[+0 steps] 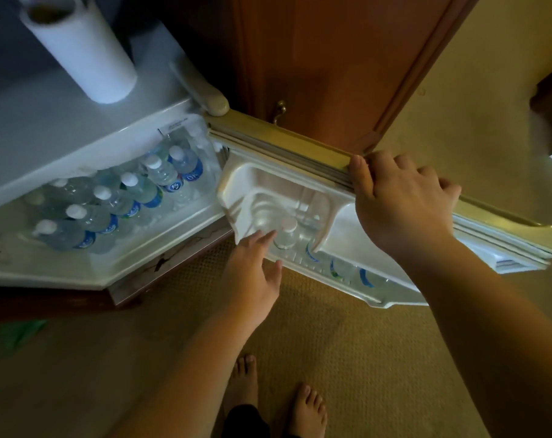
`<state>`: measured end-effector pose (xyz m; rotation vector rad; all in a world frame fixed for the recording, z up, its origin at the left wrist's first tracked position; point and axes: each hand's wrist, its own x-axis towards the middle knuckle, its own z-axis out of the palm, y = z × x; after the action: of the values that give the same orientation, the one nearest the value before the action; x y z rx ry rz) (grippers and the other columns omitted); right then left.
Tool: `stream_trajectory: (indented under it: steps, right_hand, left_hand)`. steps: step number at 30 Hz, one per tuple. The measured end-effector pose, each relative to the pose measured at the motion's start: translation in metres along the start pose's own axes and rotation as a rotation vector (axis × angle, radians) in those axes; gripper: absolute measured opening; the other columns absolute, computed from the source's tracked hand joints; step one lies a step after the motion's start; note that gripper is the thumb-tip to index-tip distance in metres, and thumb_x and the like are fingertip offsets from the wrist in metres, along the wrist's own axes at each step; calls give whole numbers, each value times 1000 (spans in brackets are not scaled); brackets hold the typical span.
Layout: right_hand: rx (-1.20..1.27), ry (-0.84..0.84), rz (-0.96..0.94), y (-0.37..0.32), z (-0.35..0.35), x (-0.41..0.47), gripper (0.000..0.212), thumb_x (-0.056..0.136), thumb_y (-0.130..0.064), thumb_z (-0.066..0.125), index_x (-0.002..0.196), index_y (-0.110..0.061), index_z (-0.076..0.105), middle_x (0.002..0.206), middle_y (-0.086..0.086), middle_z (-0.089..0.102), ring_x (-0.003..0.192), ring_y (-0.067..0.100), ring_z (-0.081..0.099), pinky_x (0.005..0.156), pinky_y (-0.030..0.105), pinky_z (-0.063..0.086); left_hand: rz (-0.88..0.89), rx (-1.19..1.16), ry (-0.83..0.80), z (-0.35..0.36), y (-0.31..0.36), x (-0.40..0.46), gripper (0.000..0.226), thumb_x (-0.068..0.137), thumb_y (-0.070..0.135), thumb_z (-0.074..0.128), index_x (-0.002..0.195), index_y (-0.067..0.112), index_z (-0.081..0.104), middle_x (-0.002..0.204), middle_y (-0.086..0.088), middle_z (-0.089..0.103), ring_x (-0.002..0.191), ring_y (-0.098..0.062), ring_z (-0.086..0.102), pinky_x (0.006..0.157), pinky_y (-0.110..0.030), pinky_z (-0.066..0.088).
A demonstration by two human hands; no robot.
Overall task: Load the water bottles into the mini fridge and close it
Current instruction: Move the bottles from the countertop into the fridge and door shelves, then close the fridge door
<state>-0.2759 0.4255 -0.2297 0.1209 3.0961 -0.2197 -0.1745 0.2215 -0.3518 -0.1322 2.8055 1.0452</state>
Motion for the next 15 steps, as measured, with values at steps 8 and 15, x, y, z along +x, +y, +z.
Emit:
stream_trajectory:
  steps: [8, 15]
  right_hand:
    - [-46, -153, -170, 2, -8, -23, 65, 104, -63, 5, 153, -27, 28, 126, 17, 61, 107, 44, 61, 84, 52, 50]
    - [-3, -360, -575, 16, -11, -54, 70, 100, -72, 3, 157, -41, -23, 171, 0, -18, 157, 23, -16, 126, 51, 12]
  left_hand:
    - [-96, 103, 342, -110, -29, -81, 50, 94, 32, 67, 142, 31, 54, 140, 5, 51, 131, -7, 45, 100, -9, 33]
    - [-265, 368, 605, -261, -91, -74, 68, 92, 54, 62, 150, 32, 35, 150, -5, 39, 139, -33, 40, 110, -47, 38]
